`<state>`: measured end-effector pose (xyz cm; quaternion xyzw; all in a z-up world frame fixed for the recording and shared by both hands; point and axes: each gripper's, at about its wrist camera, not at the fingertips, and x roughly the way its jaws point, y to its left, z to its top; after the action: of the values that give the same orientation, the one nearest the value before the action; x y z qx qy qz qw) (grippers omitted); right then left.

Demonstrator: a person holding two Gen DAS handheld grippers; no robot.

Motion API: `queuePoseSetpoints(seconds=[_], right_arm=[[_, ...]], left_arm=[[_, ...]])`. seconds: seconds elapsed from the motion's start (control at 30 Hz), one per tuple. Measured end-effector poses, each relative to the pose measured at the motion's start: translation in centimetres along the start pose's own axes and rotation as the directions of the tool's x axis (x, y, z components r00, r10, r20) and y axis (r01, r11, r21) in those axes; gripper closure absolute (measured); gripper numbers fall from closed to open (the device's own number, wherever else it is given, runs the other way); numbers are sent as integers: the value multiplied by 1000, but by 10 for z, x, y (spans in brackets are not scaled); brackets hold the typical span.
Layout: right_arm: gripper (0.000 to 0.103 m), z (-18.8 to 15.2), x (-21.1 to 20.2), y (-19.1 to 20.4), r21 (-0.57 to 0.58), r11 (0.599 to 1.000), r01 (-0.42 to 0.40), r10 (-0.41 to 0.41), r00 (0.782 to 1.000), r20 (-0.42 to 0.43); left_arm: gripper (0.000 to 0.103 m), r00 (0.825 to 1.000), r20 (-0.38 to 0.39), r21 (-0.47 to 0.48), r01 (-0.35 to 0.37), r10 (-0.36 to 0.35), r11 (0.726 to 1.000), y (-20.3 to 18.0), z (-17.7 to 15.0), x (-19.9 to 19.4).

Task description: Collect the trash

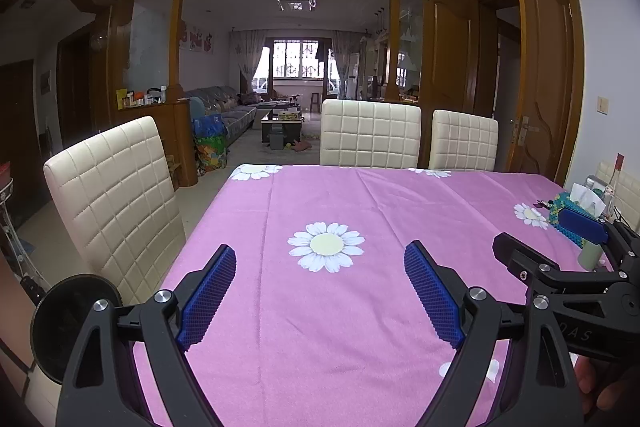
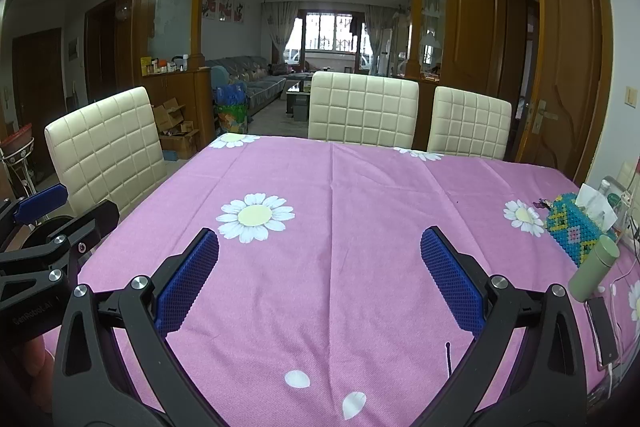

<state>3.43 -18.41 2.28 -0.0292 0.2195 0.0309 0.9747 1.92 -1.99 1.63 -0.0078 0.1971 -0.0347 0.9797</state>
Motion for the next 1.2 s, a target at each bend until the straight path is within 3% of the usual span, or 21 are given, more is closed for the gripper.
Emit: queuePoseSetpoints(seconds=[1.2], right_arm=[[3, -1, 0, 2, 0, 1000, 0, 0, 1000, -2]], left_arm=[[19, 1000, -2, 2, 6, -6, 1000, -1, -1, 0]])
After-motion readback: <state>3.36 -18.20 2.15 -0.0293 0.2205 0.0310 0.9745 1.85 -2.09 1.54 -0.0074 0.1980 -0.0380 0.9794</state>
